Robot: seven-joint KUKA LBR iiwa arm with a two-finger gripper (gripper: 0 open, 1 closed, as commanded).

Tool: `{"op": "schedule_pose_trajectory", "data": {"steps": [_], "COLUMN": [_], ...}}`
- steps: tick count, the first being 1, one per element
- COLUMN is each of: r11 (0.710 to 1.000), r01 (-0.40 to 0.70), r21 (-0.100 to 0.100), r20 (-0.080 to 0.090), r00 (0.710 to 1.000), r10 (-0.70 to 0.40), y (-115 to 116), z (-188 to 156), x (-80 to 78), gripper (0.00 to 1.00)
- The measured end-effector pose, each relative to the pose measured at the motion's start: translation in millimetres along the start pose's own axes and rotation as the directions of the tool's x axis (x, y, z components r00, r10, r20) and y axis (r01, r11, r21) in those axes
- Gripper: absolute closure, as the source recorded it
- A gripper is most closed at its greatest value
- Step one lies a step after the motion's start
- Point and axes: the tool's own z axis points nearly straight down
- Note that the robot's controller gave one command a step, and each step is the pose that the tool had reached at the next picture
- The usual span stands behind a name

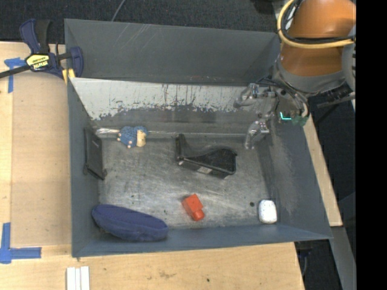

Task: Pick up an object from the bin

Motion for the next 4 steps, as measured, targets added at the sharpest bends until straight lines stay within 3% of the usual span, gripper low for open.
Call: {"op": "schedule_pose_trajectory", "data": {"steps": [1,2,3,4], "r11": [0.996,0.972,0.873,0.869], "r01": [-0.084,-0.234,-0.487,-0.495], "r21": [-0.002,-0.002,-0.004,-0.006], "r20": [0.008,0.011,0.009,0.008], "r00": [0.996,0.972,0.873,0.869], "r10": [0.084,0.234,0.487,0.495], "y": [68,47,59,65], "z": [164,135,132,162], "x": [13.6,15.7,15.5,22.8], "gripper": [0.00,0.00,0.00,0.00]}}
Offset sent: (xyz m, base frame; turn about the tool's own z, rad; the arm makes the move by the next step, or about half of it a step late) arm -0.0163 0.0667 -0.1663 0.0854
